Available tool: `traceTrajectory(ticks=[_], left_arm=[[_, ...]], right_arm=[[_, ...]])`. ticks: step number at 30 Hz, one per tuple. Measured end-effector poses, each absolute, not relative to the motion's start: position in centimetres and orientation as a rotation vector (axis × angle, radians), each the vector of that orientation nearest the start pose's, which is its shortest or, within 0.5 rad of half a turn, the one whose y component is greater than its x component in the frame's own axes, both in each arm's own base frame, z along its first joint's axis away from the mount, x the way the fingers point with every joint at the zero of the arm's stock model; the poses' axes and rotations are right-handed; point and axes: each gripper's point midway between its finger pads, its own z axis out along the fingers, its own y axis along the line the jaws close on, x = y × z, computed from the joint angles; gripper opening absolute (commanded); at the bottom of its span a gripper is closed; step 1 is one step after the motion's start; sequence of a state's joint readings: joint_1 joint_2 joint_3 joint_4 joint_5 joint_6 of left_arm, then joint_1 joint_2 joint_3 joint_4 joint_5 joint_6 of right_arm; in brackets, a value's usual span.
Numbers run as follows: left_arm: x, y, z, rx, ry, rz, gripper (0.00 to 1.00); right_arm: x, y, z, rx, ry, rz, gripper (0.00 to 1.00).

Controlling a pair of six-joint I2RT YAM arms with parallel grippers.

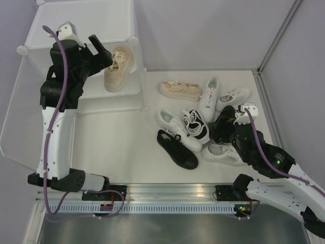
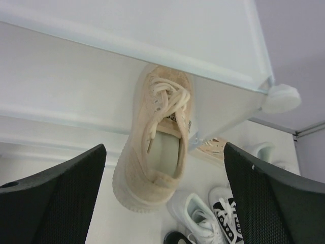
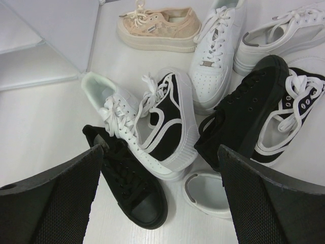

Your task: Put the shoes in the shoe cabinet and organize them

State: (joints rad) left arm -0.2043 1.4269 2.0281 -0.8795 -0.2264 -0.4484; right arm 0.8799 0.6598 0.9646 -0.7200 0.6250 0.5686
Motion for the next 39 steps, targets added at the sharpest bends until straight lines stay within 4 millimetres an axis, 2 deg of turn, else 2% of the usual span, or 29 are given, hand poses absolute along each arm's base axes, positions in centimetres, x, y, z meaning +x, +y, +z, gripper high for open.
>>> traceTrajectory(ticks=[1, 4, 7, 10, 15, 18, 20, 25, 30, 34, 35, 36, 37, 39], left_arm=[[36.6, -5.6, 47.0, -0.358, 1.773, -0.267, 1.00], [34.2, -5.9, 48.3, -0.280, 1.726, -0.301, 1.00], [32.5, -6.0, 46.8, -0.207, 1.734, -0.298, 1.00], [31.6, -6.1, 43.0, -0.144, 1.794, -0.269, 1.00], [31.8, -6.2, 35.8, -0.073, 1.904, -0.222, 1.00], [32.3, -6.3, 33.4, -0.054, 1.932, -0.208, 1.00], [32.7, -6.3, 33.2, -0.049, 1.922, -0.207, 1.00], [34.0, -6.6, 34.8, -0.045, 1.845, -0.215, 1.00], [35.2, -6.8, 35.3, -0.039, 1.810, -0.218, 0.95], [36.1, -7.2, 34.7, -0.031, 1.822, -0.226, 0.84], [36.3, -7.3, 34.5, -0.028, 1.826, -0.229, 0.77], [36.4, -7.4, 34.4, -0.026, 1.828, -0.232, 0.74], [36.4, -7.5, 34.4, -0.021, 1.828, -0.234, 0.64], [36.5, -7.6, 34.6, -0.015, 1.824, -0.236, 0.58]], right_arm=[[20.7, 11.8, 28.0, 0.100, 1.921, 0.357, 0.98], [20.7, 11.9, 27.6, 0.098, 1.928, 0.356, 0.98], [20.6, 11.9, 27.4, 0.098, 1.931, 0.359, 0.98], [20.6, 11.9, 27.2, 0.096, 1.934, 0.356, 0.98], [20.6, 12.0, 27.0, 0.092, 1.938, 0.355, 0.98], [20.7, 12.1, 26.8, 0.088, 1.942, 0.355, 0.98], [20.7, 12.2, 26.6, 0.083, 1.949, 0.354, 0.98], [20.7, 12.2, 26.2, 0.079, 1.955, 0.350, 0.98], [20.7, 12.3, 25.9, 0.076, 1.960, 0.348, 0.98], [20.7, 12.5, 25.9, 0.072, 1.960, 0.353, 0.98], [20.8, 12.6, 25.9, 0.069, 1.958, 0.356, 0.98], [20.9, 12.9, 26.0, 0.064, 1.956, 0.363, 0.97], [21.0, 13.2, 26.0, 0.058, 1.950, 0.377, 0.96], [21.4, 14.2, 25.9, 0.033, 1.945, 0.392, 0.95]])
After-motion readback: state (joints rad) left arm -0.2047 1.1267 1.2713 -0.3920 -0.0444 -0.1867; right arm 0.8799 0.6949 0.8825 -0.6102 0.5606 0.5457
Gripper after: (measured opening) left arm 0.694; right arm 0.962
